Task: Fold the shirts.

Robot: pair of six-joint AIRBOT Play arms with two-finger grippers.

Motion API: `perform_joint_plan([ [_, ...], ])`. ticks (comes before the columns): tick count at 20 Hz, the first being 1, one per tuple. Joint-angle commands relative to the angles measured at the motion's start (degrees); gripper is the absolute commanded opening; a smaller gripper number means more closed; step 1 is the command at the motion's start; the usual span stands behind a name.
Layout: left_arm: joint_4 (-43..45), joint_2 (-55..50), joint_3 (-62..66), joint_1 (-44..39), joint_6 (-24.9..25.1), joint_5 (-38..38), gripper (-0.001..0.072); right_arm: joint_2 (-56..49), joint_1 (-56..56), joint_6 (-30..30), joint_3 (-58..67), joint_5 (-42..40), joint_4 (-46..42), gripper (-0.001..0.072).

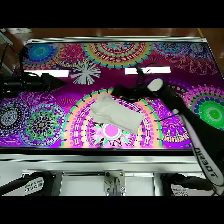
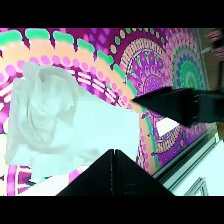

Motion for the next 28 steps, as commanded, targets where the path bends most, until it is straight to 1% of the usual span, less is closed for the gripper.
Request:
perform_joint_plan([
  [1, 0.2, 0.2, -0.9, 0.0, 0.3, -0.4, 0.0043, 6.4, -11.2, 6.8, -0.3, 22.4, -31.0, 0.0692],
  [2, 0.2, 0.3, -0.9, 0.0, 0.3, -0.4, 0.0043, 6.5, -13.7, 9.5, -1.5, 24.6, -36.0, 0.0693],
  [3, 0.2, 0.5, -0.9, 0.0, 0.5, -0.3, 0.0043, 6.3, -16.3, 10.4, -4.0, 24.9, -34.7, 0.0693],
  [4, 0.2, 0.6, -0.9, 0.0, 0.7, -0.3, 0.0043, 6.2, -18.4, 9.8, -7.2, 24.0, -29.0, 0.0693],
  [5, 0.3, 0.9, -0.9, 0.0, 0.7, -0.3, 0.0043, 6.1, -19.6, 8.5, -11.0, 21.4, -21.9, 0.0695],
  [6, 0.9, 1.0, -1.0, 0.0, 0.6, -0.4, 0.0043, 6.1, -19.6, 5.3, -15.3, 16.9, -13.7, 0.0697],
  [7, 1.8, 1.2, -1.0, 0.0, 0.5, -0.6, 0.0043, 6.1, -19.1, 2.4, -19.2, 12.5, -7.3, 0.0697],
  [8, 2.7, 1.5, -1.0, 0.0, 0.4, -0.9, 0.0043, 6.1, -18.1, 1.2, -22.6, 7.7, -3.3, 0.0698],
  [10, 4.0, 2.3, -0.9, 0.0, -0.5, -1.5, 0.0043, 5.9, -16.1, 1.8, -27.3, 0.6, -0.2, 0.0697],
  [12, 4.1, 3.4, -0.9, 0.0, -0.5, -1.4, 0.0043, 4.3, -14.4, 1.2, -28.9, -1.8, 2.8, 0.0698],
  [14, 4.1, 4.0, -0.9, 0.0, -0.5, -1.4, 0.0043, 1.3, -12.3, -1.6, -28.9, -2.3, 6.9, 0.0698],
  [17, 4.0, 4.3, -0.9, 0.0, -1.6, -1.4, 0.0043, -2.6, -9.3, -8.4, -28.9, -4.7, 16.3, 0.0694],
  [18, 4.0, 4.4, -0.9, 0.0, -2.1, -1.4, 0.0043, -2.9, -8.9, -12.5, -28.7, -6.5, 20.9, 0.0533],
  [19, 4.0, 4.5, -0.9, 0.0, -2.3, -1.4, 0.0043, -2.8, -9.1, -16.6, -28.1, -6.8, 24.2, 0.0128],
  [20, 4.0, 4.7, -0.9, 0.0, -2.5, -1.4, 0.0043, -2.3, -9.7, -19.6, -26.6, -6.3, 26.5, 0.0059],
  [21, 4.0, 4.8, -0.9, 0.0, -2.6, -1.4, 0.0043, -1.4, -10.6, -22.9, -24.3, -5.3, 27.8, 0.0054],
  [22, 4.0, 4.8, -0.9, 0.0, -2.9, -1.4, 0.0043, -0.3, -11.9, -24.8, -20.9, -3.9, 27.9, 0.0054],
  [23, 4.0, 4.8, -0.9, 0.0, -3.1, -1.3, 0.0043, 0.8, -13.6, -24.6, -17.1, -2.4, 27.9, 0.0053],
  [26, 2.9, 4.8, -0.9, 0.0, -3.5, -1.3, 0.0043, 2.1, -21.7, -16.8, -4.3, 0.4, 27.3, 0.0053],
  [28, 1.8, 4.8, -0.9, 0.0, -3.5, -1.4, 0.0043, 2.1, -28.7, -10.6, 1.7, 1.0, 23.2, 0.0053],
])
